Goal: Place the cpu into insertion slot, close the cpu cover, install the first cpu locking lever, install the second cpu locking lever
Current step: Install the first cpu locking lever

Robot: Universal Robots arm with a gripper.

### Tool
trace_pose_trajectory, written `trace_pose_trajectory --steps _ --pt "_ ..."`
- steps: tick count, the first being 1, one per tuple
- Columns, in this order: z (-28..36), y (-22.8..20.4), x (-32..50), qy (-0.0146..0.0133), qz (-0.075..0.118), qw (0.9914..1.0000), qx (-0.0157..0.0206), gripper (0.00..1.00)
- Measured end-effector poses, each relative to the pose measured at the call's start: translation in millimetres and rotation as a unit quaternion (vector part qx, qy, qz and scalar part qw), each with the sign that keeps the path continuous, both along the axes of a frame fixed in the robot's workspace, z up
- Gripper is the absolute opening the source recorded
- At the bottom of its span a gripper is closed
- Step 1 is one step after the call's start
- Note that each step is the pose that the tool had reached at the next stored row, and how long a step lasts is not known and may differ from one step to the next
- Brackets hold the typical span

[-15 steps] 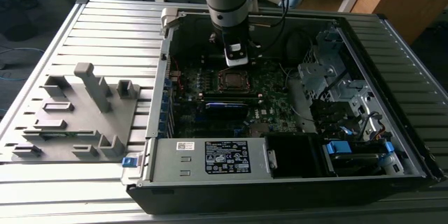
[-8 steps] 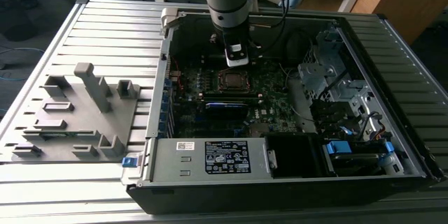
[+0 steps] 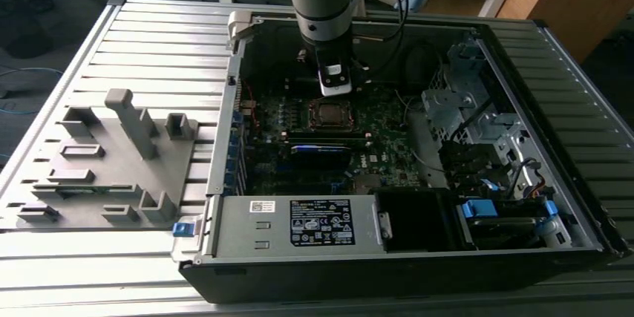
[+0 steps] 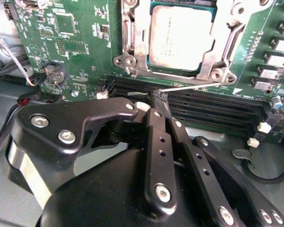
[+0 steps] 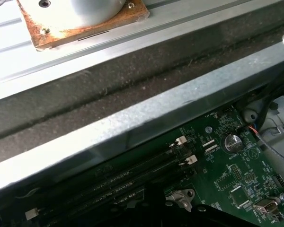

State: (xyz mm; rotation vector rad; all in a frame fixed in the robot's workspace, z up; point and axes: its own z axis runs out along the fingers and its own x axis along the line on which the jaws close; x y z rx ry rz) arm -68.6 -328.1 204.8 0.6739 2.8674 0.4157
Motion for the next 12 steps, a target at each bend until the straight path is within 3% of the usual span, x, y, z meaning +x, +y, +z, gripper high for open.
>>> trace_pose_trajectory --steps 12 --pt "-0.5 0.0 0.0 0.0000 0.000 1.00000 -0.0002 0.11"
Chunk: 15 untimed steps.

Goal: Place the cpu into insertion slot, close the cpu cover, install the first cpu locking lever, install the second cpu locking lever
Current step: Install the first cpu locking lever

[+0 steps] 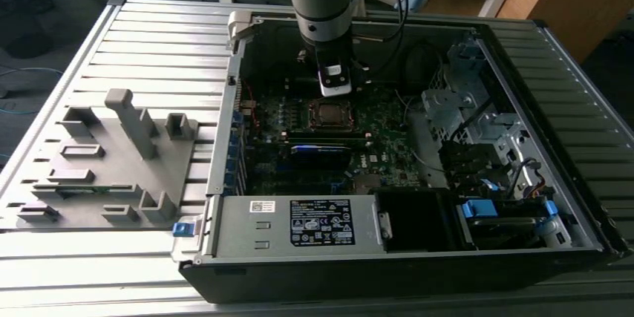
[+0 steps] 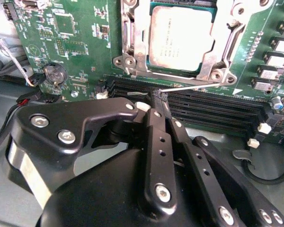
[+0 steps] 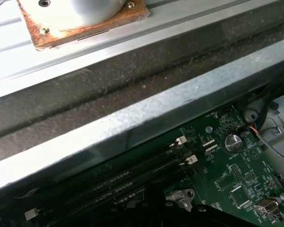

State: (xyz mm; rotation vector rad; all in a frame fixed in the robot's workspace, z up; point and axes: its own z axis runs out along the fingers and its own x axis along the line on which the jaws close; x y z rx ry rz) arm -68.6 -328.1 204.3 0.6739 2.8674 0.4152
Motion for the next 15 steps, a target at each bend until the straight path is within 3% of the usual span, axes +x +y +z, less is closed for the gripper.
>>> trace_pose_trajectory --steps 15 --pt "-1.8 0.0 0.0 -0.0001 -0.005 0.99999 0.0000 0.11"
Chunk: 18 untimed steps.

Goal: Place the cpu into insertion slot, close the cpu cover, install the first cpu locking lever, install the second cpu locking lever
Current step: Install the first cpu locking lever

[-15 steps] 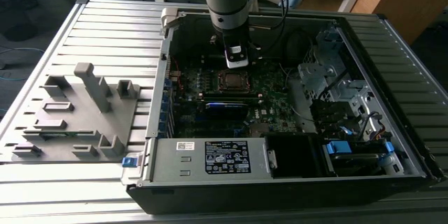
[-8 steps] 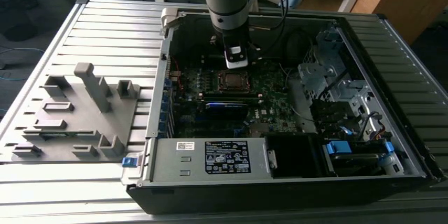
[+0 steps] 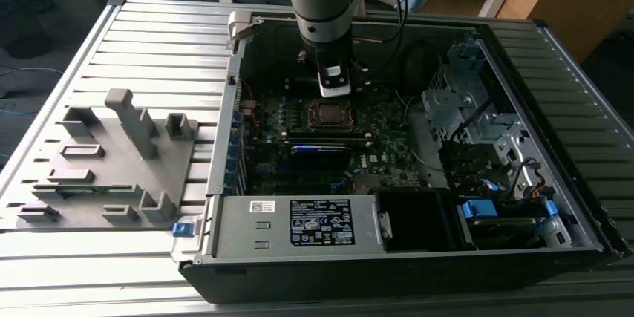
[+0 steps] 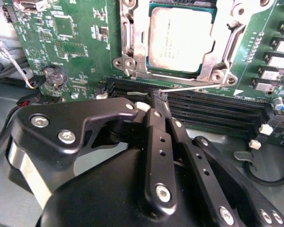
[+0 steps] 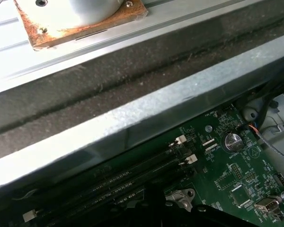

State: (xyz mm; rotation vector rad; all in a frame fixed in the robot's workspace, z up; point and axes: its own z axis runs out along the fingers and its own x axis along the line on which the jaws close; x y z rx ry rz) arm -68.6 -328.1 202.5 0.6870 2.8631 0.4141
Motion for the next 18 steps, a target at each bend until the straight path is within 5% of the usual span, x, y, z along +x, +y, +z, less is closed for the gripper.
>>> trace_pose_trajectory --steps 18 --pt "-5.1 0.0 0.0 0.0000 0.000 1.00000 -0.0001 0.11"
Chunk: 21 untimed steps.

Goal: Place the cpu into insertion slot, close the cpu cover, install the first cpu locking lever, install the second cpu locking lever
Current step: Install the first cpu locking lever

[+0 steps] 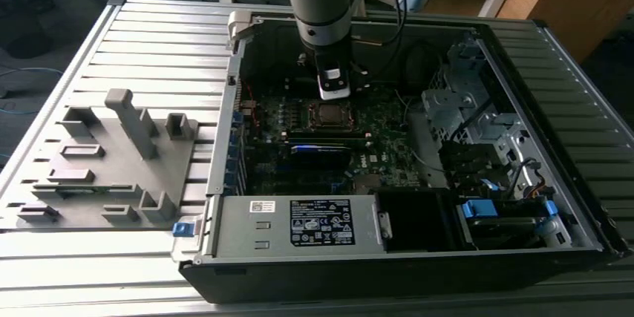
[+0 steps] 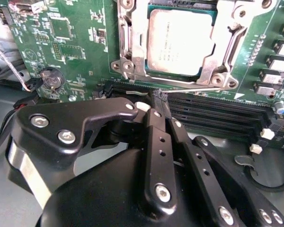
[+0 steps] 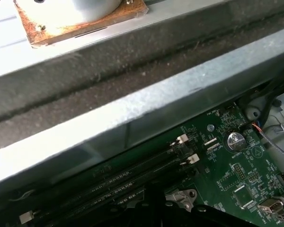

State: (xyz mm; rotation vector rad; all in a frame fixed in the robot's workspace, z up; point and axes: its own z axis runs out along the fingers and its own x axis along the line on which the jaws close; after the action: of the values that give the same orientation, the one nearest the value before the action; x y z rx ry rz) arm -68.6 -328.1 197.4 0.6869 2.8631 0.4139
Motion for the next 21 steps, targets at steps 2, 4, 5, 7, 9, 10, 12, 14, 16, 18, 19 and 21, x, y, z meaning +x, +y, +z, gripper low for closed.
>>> trace_pose_trajectory --steps 2,4,5,7,9,10,12,14,16,18,19,21 --pt "-0.8 0.0 0.0 0.0000 0.000 1.00000 -0.0001 0.11" --pt "-1.2 0.0 0.2 0.0001 0.000 1.00000 -0.0002 0.11" --pt "-1.4 0.0 0.5 0.0000 0.000 1.00000 -0.0001 0.11" --pt "-1.8 0.1 1.7 -0.0001 0.000 1.00000 -0.0001 0.11" --pt "-1.9 0.1 3.1 0.0000 0.000 1.00000 -0.0002 0.11" --pt "-2.0 0.1 3.7 0.0000 0.000 1.00000 -0.0003 0.11" --pt "-2.2 0.2 4.9 0.0000 0.000 1.00000 -0.0003 0.11" --pt "-2.3 0.2 5.9 0.0000 0.000 1.00000 -0.0003 0.11" --pt "-2.4 0.3 6.7 0.0000 0.000 1.00000 -0.0004 0.11" --pt "-2.7 0.3 7.5 0.0000 0.000 1.00000 -0.0007 0.11" --pt "-2.8 0.3 7.8 0.0000 0.000 1.00000 -0.0010 0.11" --pt "-3.3 0.3 8.5 0.0001 0.000 1.00000 -0.0023 0.11"
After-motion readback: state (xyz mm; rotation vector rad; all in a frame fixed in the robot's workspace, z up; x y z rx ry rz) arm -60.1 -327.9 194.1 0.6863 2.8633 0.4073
